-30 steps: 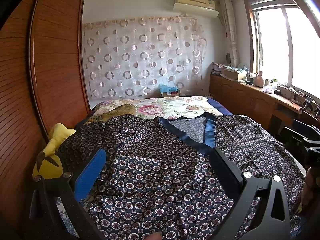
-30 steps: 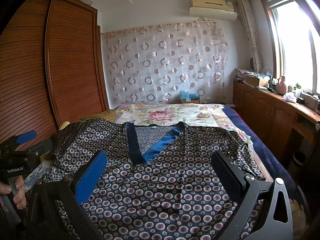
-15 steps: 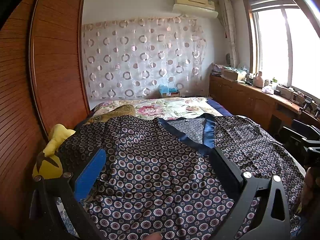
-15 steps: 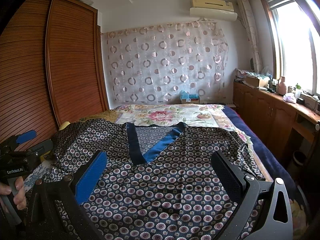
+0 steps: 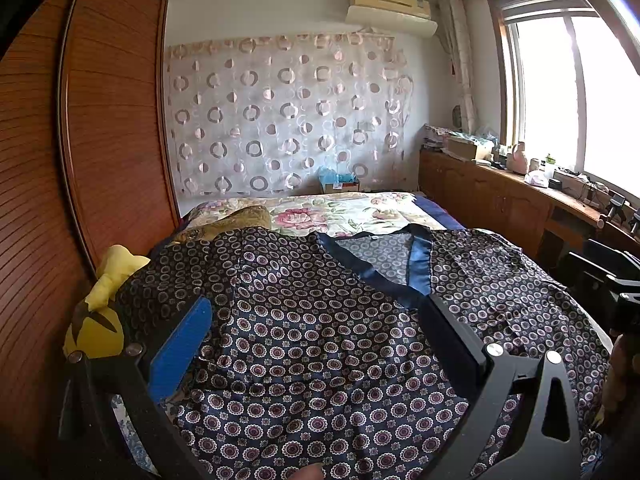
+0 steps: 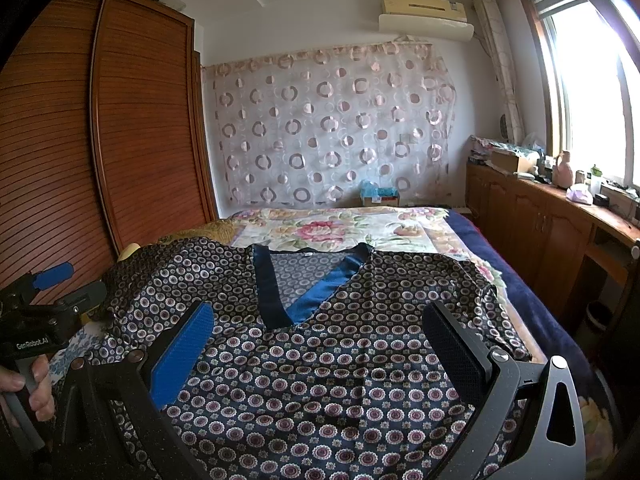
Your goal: Fold small clothes
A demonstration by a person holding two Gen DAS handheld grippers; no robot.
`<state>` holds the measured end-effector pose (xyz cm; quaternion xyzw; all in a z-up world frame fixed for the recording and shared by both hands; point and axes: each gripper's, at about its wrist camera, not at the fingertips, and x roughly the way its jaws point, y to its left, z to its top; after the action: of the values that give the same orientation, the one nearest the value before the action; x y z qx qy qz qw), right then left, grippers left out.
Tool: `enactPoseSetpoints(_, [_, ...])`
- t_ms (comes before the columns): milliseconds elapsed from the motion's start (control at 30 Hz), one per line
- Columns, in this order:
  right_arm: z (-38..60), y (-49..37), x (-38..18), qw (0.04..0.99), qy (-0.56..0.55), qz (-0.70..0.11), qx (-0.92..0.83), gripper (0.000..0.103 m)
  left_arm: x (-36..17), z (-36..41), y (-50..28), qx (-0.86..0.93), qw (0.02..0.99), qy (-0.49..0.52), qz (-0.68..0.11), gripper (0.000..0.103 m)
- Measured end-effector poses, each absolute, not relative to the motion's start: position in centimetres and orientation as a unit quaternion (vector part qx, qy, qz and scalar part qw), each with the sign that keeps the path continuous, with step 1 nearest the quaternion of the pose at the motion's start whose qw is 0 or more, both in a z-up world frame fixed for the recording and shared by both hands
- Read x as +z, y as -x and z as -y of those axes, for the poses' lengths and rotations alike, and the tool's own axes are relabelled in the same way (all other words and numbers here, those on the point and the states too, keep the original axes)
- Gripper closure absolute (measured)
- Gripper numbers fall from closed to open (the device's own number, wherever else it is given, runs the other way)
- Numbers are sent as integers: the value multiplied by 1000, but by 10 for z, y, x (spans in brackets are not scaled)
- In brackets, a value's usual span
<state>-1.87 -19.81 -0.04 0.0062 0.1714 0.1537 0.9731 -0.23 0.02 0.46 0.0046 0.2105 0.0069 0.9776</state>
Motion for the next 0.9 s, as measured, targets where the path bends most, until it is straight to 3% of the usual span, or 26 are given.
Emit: enactPoseSetpoints(900, [198, 18, 0, 972, -6, -170, 159, 0, 1, 0, 1, 7, 978, -5, -210, 0])
